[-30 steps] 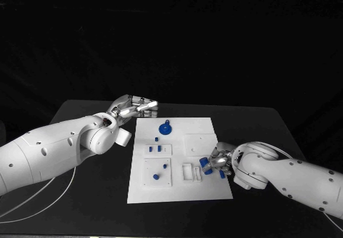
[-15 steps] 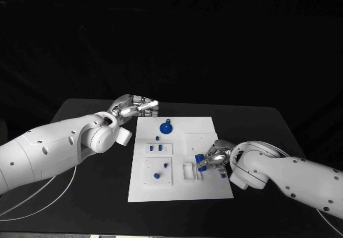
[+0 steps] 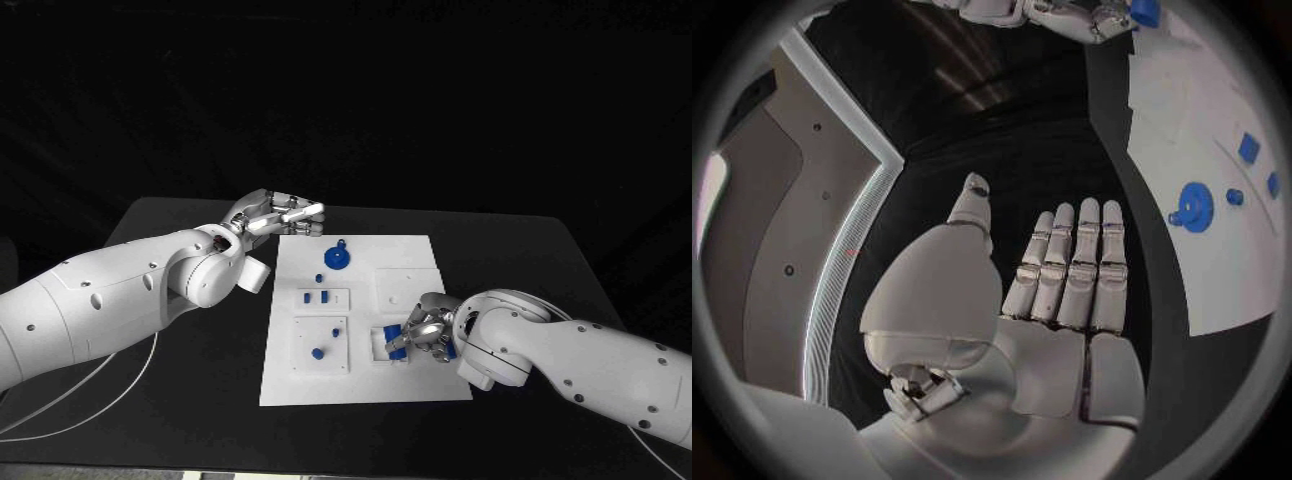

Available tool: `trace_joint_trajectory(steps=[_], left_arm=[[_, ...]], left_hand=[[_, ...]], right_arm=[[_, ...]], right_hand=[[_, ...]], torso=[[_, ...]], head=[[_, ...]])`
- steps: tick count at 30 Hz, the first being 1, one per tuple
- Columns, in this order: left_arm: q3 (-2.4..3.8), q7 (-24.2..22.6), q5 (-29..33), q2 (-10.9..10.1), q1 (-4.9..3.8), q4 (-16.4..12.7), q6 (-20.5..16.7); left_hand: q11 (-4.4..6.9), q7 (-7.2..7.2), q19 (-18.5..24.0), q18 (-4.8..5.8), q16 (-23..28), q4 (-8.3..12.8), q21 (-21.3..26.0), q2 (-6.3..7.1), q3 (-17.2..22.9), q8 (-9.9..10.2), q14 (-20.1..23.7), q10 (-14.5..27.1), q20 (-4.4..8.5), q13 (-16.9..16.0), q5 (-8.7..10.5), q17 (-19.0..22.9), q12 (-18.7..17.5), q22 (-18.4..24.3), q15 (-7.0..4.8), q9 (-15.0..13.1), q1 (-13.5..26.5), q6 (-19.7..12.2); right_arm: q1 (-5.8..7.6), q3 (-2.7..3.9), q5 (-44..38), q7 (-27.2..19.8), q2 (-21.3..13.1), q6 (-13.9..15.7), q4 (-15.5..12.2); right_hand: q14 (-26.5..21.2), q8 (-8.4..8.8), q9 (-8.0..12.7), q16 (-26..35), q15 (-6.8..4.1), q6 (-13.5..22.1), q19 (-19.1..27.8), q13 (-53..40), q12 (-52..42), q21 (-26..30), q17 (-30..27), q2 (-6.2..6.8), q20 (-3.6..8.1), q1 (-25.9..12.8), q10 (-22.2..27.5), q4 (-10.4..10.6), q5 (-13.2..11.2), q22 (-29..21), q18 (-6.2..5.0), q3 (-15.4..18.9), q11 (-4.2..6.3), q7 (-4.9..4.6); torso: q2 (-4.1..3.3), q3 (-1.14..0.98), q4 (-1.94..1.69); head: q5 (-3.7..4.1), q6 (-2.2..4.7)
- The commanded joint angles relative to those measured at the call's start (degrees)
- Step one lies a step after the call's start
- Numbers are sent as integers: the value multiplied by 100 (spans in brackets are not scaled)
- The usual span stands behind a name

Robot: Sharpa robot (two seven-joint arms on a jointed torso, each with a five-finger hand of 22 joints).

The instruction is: Assemble the parts on the task board

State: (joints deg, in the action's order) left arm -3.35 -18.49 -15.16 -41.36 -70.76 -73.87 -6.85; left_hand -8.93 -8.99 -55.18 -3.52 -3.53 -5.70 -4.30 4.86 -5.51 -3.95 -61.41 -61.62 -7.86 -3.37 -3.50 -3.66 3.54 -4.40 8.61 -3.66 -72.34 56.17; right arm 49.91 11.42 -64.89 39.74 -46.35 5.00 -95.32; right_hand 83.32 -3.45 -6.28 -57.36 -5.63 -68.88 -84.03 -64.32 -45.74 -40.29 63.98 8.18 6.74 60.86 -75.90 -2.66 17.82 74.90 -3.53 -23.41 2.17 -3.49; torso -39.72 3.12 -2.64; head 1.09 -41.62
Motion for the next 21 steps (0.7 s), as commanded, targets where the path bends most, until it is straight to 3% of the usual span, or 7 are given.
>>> trace_joint_trajectory(steps=[1, 4, 7, 14, 21], left_arm=[[4, -12, -48, 15, -3, -15, 100], [4, -9, -53, 15, -3, -15, 102], [4, -4, -56, 17, -3, -15, 104], [4, 8, -60, 25, -3, -15, 113], [4, 23, -69, 28, -3, -12, 116]], left_hand=[[16, -22, -40, 36, 8, -25, -17, 16, -3, -14, 18, 42, -10, -5, -39, 6, -13, 5, 15, 7, 31, -33], [16, -23, -41, 36, 6, -45, -18, 18, -2, -14, 14, 48, -10, -5, -38, 5, -13, 4, 13, 7, 34, -34], [16, -23, -41, 36, 6, -45, -18, 18, -2, -14, 14, 48, -10, -5, -38, 5, -13, 4, 13, 7, 34, -34], [15, -24, -41, 36, 7, -60, -17, 15, 0, -15, 11, 52, -10, -5, -38, 5, -13, 5, 13, 7, 37, -33], [14, -26, -42, 36, 6, -73, -18, 12, 1, -13, 6, 53, -9, -5, -39, 4, -13, 4, 10, 7, 41, -37]], right_arm=[[-1, -10, -221, 93, 45, -314, 17], [-1, -16, -281, 97, 89, -281, 39], [-1, -20, -322, 96, 139, -231, 68], [-1, -31, -362, 95, 249, -195, 165], [-1, -49, -347, 109, 310, -303, 231]], right_hand=[[28, -19, -7, -33, -19, -169, -293, -6, -24, -42, 13, 17, 36, -58, -102, 112, -110, 491, 45, 37, 58, 124], [27, -19, -4, -32, -16, -170, -294, -6, -22, -45, 17, 41, 34, -136, -112, 270, -402, 491, 43, 81, 52, 124], [30, -20, -10, -39, -11, -181, -297, -8, -28, -60, 27, 101, 30, -170, -129, 537, -865, 493, 37, 123, 47, 124], [35, -21, -29, -58, -9, -187, -298, -20, -38, -113, 50, 189, 26, -172, -143, 884, -1250, 502, 33, 137, 37, 115], [26, -22, -35, -35, -9, -163, -291, -1, -3, -93, 38, 240, 26, -214, -126, 996, -1381, 496, 26, 162, 28, 105]], torso=[[0, -2, -2], [-3, -3, 0], [-6, -8, 4], [-6, -6, -3], [-5, -7, 8]], head=[[-21, -10], [-30, -6], [-42, -6], [-64, -19], [-93, -27]])
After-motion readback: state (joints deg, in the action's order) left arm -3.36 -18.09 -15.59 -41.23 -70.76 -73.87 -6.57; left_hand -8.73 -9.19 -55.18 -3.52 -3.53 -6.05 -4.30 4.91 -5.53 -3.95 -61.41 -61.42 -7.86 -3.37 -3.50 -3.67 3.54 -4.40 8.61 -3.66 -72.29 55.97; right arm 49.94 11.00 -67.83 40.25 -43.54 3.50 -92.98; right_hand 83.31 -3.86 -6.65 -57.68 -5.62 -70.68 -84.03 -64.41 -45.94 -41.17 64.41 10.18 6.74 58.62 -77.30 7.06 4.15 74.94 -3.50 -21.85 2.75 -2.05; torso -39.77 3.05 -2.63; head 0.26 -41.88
